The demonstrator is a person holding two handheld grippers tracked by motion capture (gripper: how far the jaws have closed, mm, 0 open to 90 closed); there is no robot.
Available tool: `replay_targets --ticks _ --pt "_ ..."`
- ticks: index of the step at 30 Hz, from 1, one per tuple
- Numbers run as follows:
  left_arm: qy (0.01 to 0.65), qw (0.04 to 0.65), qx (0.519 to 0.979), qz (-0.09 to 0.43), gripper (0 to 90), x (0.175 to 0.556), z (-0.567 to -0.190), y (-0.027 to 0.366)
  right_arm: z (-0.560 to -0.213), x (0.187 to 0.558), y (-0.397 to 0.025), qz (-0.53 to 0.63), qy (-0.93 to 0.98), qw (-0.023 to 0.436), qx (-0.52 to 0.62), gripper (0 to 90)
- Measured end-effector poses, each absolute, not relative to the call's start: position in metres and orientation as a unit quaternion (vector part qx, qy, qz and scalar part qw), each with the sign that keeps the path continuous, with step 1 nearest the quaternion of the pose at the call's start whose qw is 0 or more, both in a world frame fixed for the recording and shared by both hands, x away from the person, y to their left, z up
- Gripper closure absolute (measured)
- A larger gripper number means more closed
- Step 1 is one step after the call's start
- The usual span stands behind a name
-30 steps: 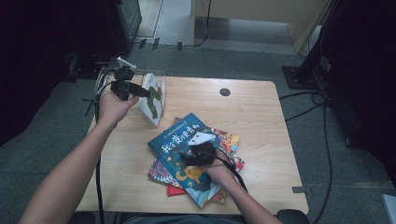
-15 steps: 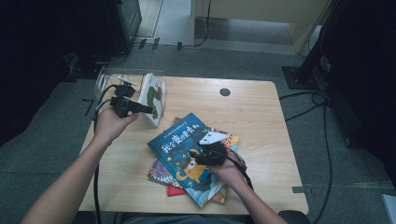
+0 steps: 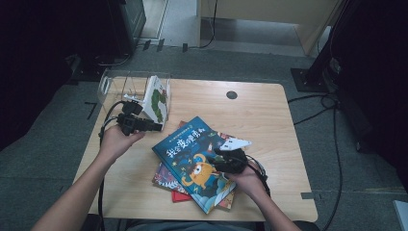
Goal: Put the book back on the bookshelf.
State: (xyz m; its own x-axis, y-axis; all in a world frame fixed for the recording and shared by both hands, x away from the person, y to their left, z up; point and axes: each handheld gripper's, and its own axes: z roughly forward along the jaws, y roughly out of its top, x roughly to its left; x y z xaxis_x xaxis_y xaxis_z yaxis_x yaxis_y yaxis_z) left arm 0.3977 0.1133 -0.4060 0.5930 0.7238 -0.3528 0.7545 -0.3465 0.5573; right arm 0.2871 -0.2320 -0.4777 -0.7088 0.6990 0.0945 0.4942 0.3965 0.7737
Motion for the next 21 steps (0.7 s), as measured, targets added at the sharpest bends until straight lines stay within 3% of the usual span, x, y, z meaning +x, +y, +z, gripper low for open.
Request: replay_targets --ticks 7,16,21 --pt "0.443 0.349 0.825 -0.038 45.5 0.393 -0.426 0.106 -0.481 0.276 -0.254 0.421 0.814 0.127 0.380 56.7" --pt "0.431 0.346 0.831 -0.062 43.6 0.392 -0.450 0.099 -0.482 0.263 -0.274 0.422 0.804 0.141 0.396 67.2" --pt "0.416 0.347 0.839 -0.044 43.4 0.389 -0.456 0.095 -0.486 0.257 -0.282 0.417 0.800 0.139 0.409 72.7"
